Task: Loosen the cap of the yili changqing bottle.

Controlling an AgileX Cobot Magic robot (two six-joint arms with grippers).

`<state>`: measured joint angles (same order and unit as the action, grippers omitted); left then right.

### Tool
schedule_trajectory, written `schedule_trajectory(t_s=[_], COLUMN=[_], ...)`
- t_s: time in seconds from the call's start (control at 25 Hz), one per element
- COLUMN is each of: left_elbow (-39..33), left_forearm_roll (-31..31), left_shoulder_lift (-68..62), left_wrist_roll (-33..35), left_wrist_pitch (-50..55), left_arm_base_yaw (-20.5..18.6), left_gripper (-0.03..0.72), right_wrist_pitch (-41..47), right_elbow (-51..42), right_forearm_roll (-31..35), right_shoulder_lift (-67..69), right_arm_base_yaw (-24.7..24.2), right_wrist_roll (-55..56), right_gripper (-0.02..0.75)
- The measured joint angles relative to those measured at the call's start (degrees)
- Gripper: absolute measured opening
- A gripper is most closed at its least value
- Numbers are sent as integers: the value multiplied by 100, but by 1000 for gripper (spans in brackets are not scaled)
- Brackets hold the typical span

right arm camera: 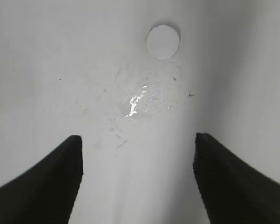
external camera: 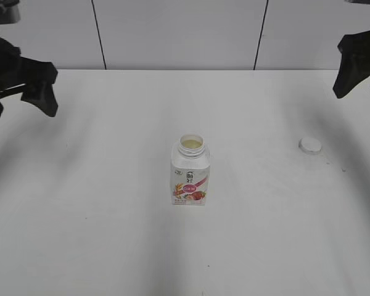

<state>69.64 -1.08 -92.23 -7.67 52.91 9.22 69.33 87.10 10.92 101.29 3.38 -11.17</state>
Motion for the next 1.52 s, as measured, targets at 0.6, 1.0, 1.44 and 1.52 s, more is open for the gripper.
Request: schedule_trajectory(t_s=[0.6,1.0,1.44,1.52], left_elbow=[-2083,-2969,-3062,-3082], left_forearm_roll=[-111,-107,-118,-118], left_shoulder_lift=[2735,5264,7420,7732], left_wrist_roll=[81,103,223,306], left_wrist_pitch=[39,638,1215,1217], left_arm_base_yaw=[-227,-227,-227,-227], left_gripper=[583,568,565,565], right_wrist_pitch=[17,43,50,57], right_elbow=[-1747,-3223,-4725,-4928], right_forearm_roll=[-58,-58,-63,-63], right_shoulder_lift=[-3001,-5675,-7995,-8388], right_arm_base_yaw=[0,0,0,0], right_wrist_roll=[342,360,367,336], right_gripper=[580,580,580,580])
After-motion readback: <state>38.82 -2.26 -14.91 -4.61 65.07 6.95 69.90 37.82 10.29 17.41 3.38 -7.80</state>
